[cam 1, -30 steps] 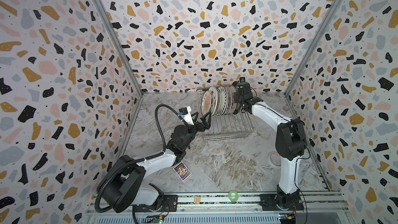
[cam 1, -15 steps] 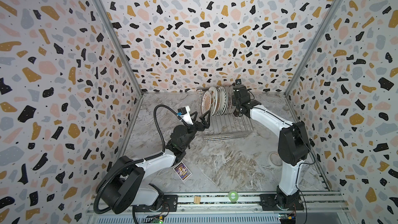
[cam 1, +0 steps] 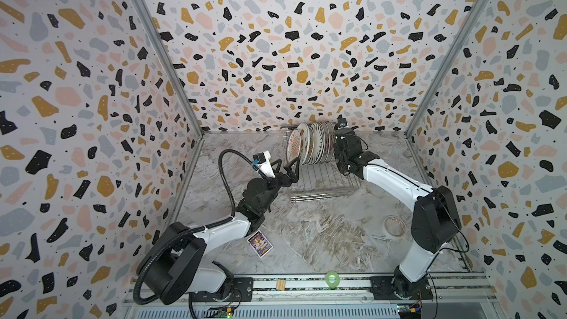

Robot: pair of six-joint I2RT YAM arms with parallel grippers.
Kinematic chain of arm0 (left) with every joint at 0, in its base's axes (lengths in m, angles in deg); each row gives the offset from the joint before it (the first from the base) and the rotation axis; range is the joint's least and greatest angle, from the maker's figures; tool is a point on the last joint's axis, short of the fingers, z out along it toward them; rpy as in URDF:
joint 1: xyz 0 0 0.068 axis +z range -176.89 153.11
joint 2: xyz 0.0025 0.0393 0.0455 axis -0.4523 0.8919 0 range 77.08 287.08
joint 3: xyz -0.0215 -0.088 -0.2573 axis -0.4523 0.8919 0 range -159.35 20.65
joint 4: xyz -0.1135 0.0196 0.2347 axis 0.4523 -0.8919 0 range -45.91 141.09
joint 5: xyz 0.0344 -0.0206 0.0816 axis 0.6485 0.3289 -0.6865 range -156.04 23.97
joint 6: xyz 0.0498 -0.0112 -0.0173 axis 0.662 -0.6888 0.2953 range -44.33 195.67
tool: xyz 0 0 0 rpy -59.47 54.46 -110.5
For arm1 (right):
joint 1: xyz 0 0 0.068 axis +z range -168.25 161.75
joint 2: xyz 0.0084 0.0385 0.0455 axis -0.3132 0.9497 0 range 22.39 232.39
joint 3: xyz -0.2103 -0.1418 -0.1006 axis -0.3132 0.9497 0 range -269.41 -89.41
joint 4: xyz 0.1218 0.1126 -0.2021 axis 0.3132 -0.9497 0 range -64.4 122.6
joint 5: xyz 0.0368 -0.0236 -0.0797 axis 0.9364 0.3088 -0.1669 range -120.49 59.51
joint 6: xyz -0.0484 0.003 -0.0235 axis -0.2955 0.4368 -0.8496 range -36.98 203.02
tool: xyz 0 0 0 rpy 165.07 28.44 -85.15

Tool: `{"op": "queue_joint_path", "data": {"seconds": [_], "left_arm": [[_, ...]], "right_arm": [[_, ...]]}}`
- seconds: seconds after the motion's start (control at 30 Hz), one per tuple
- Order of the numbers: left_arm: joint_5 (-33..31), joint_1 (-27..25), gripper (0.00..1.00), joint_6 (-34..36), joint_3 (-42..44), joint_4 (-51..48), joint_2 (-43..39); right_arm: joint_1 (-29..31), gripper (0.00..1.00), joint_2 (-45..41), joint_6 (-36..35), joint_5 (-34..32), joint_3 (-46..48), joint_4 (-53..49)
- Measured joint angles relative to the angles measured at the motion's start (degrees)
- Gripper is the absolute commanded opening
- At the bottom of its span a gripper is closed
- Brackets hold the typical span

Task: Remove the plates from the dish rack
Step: 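Grip the dark-rimmed plate's edge with the right gripper while the left gripper waits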

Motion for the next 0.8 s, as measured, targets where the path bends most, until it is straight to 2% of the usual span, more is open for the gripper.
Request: {"op": "queue_joint_path", "data": {"seconds": [0.3,0.63,0.8], "left_arm": [[0.26,0.0,1.0,-0.15,0.0,0.02,0.02],[0.26,0.0,1.0,0.76,-0.9,-2.84,0.68],[0.33,0.0,1.0,1.79,-1.49,-4.66,-0.13]], "right_arm": [[0.0,0.0,-7.13,0.24,-0.85,6.43,2.69],[0.0,0.0,-16.63,4.5,1.09,17.38,4.94],[-1.2,0.0,-22.58,7.1,5.6,21.9,5.86]]}}
